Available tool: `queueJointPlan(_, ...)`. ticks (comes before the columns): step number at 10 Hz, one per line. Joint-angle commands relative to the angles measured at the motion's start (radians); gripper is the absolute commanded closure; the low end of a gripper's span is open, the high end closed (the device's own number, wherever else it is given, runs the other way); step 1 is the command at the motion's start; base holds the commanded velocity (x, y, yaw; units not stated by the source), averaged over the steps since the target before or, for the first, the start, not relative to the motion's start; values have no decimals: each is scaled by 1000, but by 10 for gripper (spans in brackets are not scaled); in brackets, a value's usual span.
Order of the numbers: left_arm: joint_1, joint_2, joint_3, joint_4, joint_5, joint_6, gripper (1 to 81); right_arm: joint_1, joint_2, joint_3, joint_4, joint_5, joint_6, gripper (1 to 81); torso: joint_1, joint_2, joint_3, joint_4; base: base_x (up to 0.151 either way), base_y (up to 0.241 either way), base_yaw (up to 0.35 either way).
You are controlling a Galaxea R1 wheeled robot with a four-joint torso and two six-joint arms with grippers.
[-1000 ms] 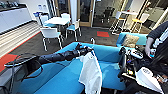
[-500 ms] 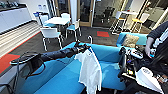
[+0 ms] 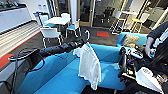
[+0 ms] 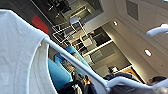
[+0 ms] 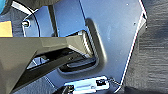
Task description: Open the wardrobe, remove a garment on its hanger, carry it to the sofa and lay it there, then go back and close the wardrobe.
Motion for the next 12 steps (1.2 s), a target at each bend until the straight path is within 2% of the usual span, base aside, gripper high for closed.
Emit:
queueJointPlan(1, -218, -45, 0, -2, -44, 0, 811, 7, 0, 3, -4, -57, -4, 10, 0, 0, 0, 0, 0, 0, 0)
queueJointPlan(5, -210, -88, -26, 6, -44, 0, 811, 9, 0, 3, -4, -59, -3, 10, 0, 0, 0, 0, 0, 0, 0)
queueJointPlan(12, -31, -146, -61, 132, -24, 1, 811, 9, 0, 3, -6, -57, -4, 10, 0, 0, 0, 0, 0, 0, 0)
